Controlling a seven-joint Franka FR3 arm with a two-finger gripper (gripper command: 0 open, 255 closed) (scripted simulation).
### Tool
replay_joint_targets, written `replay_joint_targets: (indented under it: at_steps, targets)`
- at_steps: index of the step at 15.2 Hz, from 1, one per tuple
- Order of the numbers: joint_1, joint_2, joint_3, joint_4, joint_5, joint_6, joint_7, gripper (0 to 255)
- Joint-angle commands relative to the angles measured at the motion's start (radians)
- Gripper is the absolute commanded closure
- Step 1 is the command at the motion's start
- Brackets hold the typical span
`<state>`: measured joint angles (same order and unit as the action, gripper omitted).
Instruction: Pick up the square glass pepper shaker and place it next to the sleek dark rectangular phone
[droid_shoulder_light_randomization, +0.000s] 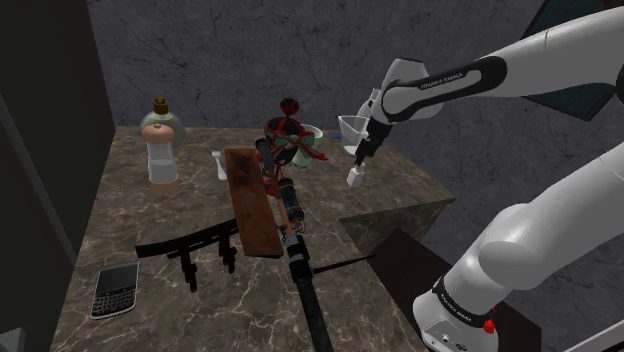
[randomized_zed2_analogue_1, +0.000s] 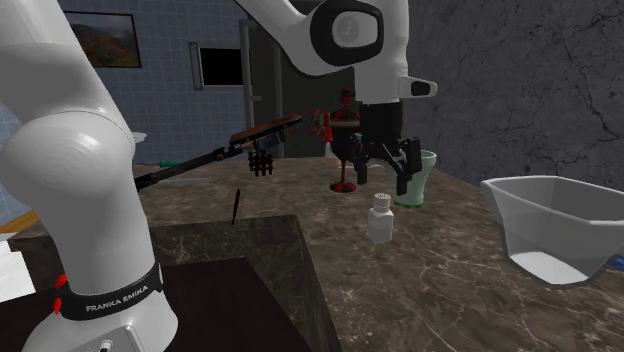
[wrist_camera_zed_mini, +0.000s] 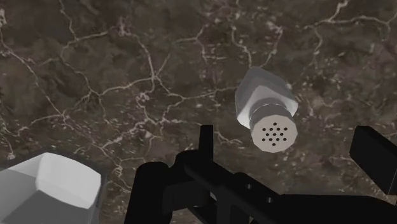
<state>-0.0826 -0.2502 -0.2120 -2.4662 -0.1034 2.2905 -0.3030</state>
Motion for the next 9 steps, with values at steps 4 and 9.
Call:
replay_joint_targets:
  at_steps: [4, 9]
  targets:
    - [0.001, 0.05, -0.006, -0.028, 0.006, 0.078, -0.004, 0]
    - [0.001, 0.056, -0.007, -0.031, 0.007, 0.087, -0.005, 0]
